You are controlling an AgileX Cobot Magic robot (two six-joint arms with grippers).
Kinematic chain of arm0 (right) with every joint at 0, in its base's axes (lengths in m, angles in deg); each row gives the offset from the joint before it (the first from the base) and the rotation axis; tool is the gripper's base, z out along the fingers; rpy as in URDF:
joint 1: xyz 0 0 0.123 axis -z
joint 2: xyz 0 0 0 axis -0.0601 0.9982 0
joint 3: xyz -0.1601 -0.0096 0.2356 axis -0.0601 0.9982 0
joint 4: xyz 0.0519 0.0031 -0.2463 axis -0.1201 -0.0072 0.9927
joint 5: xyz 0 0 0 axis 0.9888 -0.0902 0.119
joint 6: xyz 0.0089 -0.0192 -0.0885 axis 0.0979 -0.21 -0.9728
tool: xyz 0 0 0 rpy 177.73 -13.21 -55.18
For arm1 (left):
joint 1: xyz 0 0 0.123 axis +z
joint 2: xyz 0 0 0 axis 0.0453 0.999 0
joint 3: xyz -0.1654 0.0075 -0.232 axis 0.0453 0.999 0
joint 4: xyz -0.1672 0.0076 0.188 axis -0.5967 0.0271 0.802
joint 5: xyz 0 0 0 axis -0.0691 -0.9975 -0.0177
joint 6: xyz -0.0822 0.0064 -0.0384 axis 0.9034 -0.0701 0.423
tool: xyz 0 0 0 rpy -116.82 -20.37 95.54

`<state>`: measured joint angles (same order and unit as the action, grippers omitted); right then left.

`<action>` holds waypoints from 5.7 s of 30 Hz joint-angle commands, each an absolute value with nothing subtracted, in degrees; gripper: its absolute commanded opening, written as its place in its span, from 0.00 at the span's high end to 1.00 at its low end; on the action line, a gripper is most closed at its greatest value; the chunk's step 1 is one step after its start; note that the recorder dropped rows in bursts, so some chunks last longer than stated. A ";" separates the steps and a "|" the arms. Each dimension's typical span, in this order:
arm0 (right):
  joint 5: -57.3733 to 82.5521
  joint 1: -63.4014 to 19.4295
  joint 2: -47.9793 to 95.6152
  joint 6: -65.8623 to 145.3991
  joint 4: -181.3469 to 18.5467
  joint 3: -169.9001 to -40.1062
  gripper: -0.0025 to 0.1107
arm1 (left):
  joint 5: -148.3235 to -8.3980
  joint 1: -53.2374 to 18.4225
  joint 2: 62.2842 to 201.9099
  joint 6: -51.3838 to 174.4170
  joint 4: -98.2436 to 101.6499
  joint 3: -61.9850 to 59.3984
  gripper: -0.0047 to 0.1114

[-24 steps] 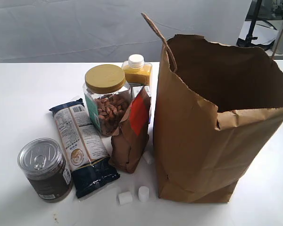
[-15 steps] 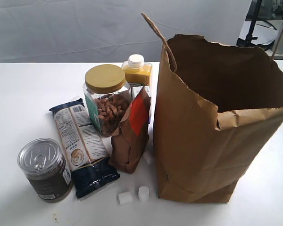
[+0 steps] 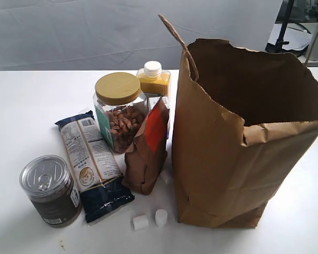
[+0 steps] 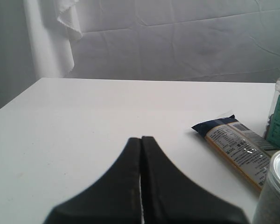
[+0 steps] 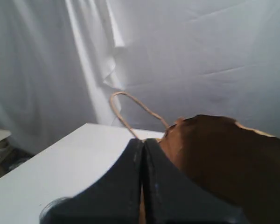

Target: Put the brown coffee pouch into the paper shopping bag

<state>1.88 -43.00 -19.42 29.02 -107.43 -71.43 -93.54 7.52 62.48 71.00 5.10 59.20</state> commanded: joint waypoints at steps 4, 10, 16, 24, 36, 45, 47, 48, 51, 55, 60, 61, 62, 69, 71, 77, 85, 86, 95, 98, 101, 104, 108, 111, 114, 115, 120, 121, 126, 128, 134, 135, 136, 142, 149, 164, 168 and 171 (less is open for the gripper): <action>-5.99 -53.10 1.22 27.48 -107.33 -87.49 0.98 | -93.28 7.72 62.28 71.15 5.36 59.40 0.96; -16.27 -59.51 19.67 28.03 -104.68 -102.91 0.98 | -93.28 7.72 62.28 71.15 5.36 59.40 0.96; -32.14 -59.96 38.44 36.63 -100.27 -119.07 0.98 | -93.28 7.72 62.28 71.15 5.36 59.40 0.96; -50.33 -59.96 53.40 61.84 -82.06 -135.86 0.98 | -93.28 7.72 62.28 71.15 5.36 59.40 0.96; -57.37 -57.08 61.26 80.61 -78.95 -142.03 0.76 | -93.28 7.72 62.28 71.15 5.36 59.40 0.96; -57.37 -57.08 67.64 82.44 -80.55 -142.03 0.54 | -93.28 7.72 62.28 71.15 5.36 59.40 0.96; -56.55 -57.08 69.03 82.63 -79.86 -142.03 0.54 | -93.28 7.72 62.28 71.15 5.36 59.40 0.96; -55.25 -57.08 69.59 83.14 -79.47 -142.03 0.54 | -93.28 7.72 62.28 71.15 5.36 59.40 0.96; -53.36 -57.08 70.79 85.94 -78.29 -142.03 0.65 | -93.28 7.72 62.28 71.15 5.36 59.40 0.96; -52.56 -57.08 70.93 85.94 -77.77 -142.18 0.92 | -93.28 7.72 62.28 71.15 5.36 59.40 0.96; -51.44 -57.64 70.93 85.73 -77.50 -142.18 0.98 | -93.28 7.72 62.28 71.15 5.36 59.40 0.96; -50.91 -58.07 70.76 85.73 -77.50 -142.18 0.98 | -93.28 7.72 62.28 71.15 5.36 59.40 0.96; -50.11 -58.73 70.50 85.73 -77.34 -142.18 0.98 | -93.28 7.72 62.28 71.15 5.36 59.40 0.96; -46.68 -62.93 65.84 83.08 -72.99 -142.18 0.98 | -93.28 7.72 62.28 71.15 5.36 59.40 0.96; -46.81 -64.17 63.97 83.08 -68.84 -142.18 0.98 | -93.28 7.72 62.28 71.15 5.36 59.40 0.96; -46.68 -66.16 57.43 80.45 -65.89 -142.18 0.98 | -93.28 7.72 62.28 71.15 5.36 59.40 0.96; -46.57 -68.57 49.09 77.73 -65.50 -142.18 0.98 | -93.28 7.72 62.28 71.15 5.36 59.40 0.96; -46.57 -68.57 47.89 77.08 -65.52 -142.18 0.98 | -93.28 7.72 62.28 71.15 5.36 59.40 0.96; -49.71 -72.35 37.81 72.82 -66.06 -142.18 0.98 | -93.28 7.72 62.28 71.15 5.36 59.40 0.96; -53.21 -74.51 34.83 72.82 -62.54 -142.18 0.98 | -93.28 7.72 62.28 71.15 5.36 59.40 0.96; -57.37 -76.18 32.11 73.87 -55.85 -142.18 0.98 | -93.28 7.72 62.28 71.15 5.36 59.40 0.96; -57.37 -76.56 29.74 74.27 -52.01 -142.18 0.98 | -93.28 7.72 62.28 71.15 5.36 59.40 0.96; -57.37 -76.56 26.72 74.95 -49.77 -142.18 0.98 | -93.28 7.72 62.28 71.15 5.36 59.40 0.96; -57.37 -76.56 24.70 75.22 -48.28 -142.18 0.98 | -93.28 7.72 62.28 71.15 5.36 59.40 0.96; -57.37 -76.56 22.86 75.52 -45.25 -142.18 0.98 | -93.28 7.72 62.28 71.15 5.36 59.40 0.96; -57.37 -76.56 22.46 75.50 -44.04 -142.18 0.98 | -93.28 7.72 62.28 71.15 5.36 59.40 0.96; -57.37 -76.33 21.62 75.75 -39.10 -142.18 0.98 | -93.28 7.72 62.28 71.15 5.36 59.40 0.96; -57.37 -76.33 21.62 75.85 -38.51 -142.18 0.98 | -93.28 7.72 62.28 71.15 5.36 59.40 0.96; -57.37 -71.56 21.62 76.86 -37.58 -139.80 0.98 | -93.28 7.72 62.28 71.15 5.36 59.40 0.96; -57.37 -67.47 21.62 76.86 -39.43 -137.09 0.98 | -93.28 7.72 62.28 71.15 5.36 59.40 0.96; -57.37 -59.91 21.62 76.52 -42.11 -128.12 0.98 | -93.28 7.72 62.28 71.15 5.36 59.40 0.96; -57.37 -59.51 21.62 76.52 -42.41 -126.82 0.98 | -93.28 7.72 62.28 71.15 5.36 59.40 0.96; -57.37 -59.28 21.62 76.52 -42.89 -125.87 0.98 | -93.28 7.72 62.28 71.15 5.36 59.40 0.96; -57.37 -59.02 21.62 75.63 -44.54 -120.95 0.98 | -93.28 7.72 62.28 71.15 5.36 59.40 0.96; -57.37 -59.02 21.62 75.63 -44.93 -114.38 0.98 | -93.28 7.72 62.28 71.15 5.36 59.40 0.96; -56.25 -59.02 21.62 76.61 -45.04 -110.15 0.75 | -93.28 7.72 62.28 71.15 5.36 59.40 0.96; -55.28 -59.02 21.62 76.49 -44.26 -110.15 0.50 | -93.28 7.72 62.28 71.15 5.36 59.40 0.96; -56.10 -59.20 21.34 77.72 -41.90 -110.15 0.61 | -93.28 7.72 62.28 71.15 5.36 59.40 0.96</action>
